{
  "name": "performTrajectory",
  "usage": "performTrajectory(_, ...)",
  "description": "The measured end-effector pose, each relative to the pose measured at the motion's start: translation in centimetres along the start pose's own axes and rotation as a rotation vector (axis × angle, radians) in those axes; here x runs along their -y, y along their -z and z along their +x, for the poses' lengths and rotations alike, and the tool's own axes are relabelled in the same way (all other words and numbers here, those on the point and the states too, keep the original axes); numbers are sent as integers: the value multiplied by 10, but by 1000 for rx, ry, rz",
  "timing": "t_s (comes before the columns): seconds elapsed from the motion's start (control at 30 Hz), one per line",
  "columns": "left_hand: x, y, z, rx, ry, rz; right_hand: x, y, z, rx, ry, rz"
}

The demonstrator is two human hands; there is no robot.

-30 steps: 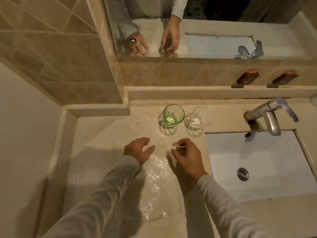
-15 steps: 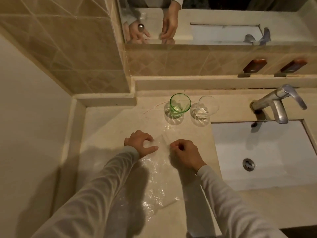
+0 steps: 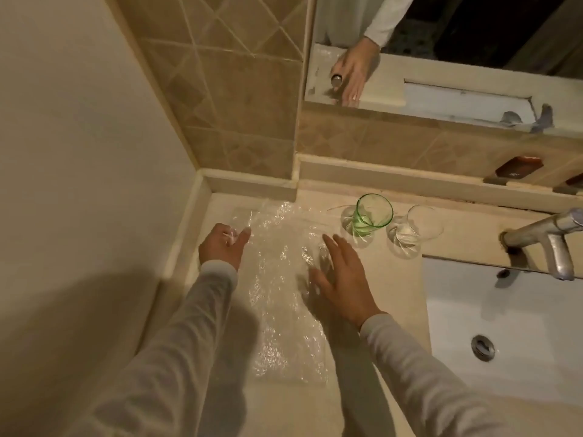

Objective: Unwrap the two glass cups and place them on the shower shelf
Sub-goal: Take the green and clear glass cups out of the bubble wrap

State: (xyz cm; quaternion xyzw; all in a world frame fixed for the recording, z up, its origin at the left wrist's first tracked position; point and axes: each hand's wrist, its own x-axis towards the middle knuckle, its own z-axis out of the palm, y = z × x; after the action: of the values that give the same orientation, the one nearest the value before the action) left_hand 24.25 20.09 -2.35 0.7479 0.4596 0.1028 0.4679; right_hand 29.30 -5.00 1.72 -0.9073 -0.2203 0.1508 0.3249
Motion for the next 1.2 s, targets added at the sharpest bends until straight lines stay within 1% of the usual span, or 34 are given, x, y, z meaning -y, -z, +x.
performTrajectory(0.07, 1, 5, 2, 0, -43, 140, 1, -27, -5, 164, 75, -68)
performTrajectory(0.1, 1, 6, -1, -9, -99, 231, 0, -39, -7, 203, 124, -131)
performTrajectory(0.13, 2, 9, -6, -42, -189, 310, -1, -50, -6, 224, 159, -186)
performTrajectory(0.23, 10, 13, -30, -109, -524, 456, -2, -74, -4, 241, 176, -317)
performTrajectory(0.27, 15, 13, -39, -80, -584, 489, -2, -79, -3, 244, 167, -332)
performTrajectory(0.3, 21, 12, -50, -5, -602, 531, -2, -83, -3, 256, 150, -315)
performTrajectory(0.37, 36, 8, -70, 163, -595, 644, 0, -88, -1, 289, 128, -268)
performTrajectory(0.47, 63, -1, -96, 304, -588, 728, -1, -92, 3, 251, 185, -317)
performTrajectory(0.57, 87, -6, -104, 478, -486, 835, -5, -94, 7, 203, 225, -374)
performTrajectory(0.63, 99, -5, -98, 539, -445, 896, -12, -94, 12, 228, 209, -415)
performTrajectory(0.77, 102, 13, -69, 590, -427, 1018, -34, -89, 31, 291, 132, -514)
performTrajectory(0.83, 99, 23, -54, 603, -392, 1077, -41, -86, 41, 333, 107, -556)
performTrajectory(0.93, 91, 31, -41, 629, -319, 1117, -40, -84, 51, 348, 100, -638)
performTrajectory(1.03, 83, 29, -39, 614, -264, 1093, -32, -87, 54, 328, 71, -675)
performTrajectory(1.2, 89, 15, -65, 612, -319, 958, -28, -93, 55, 301, 53, -664)
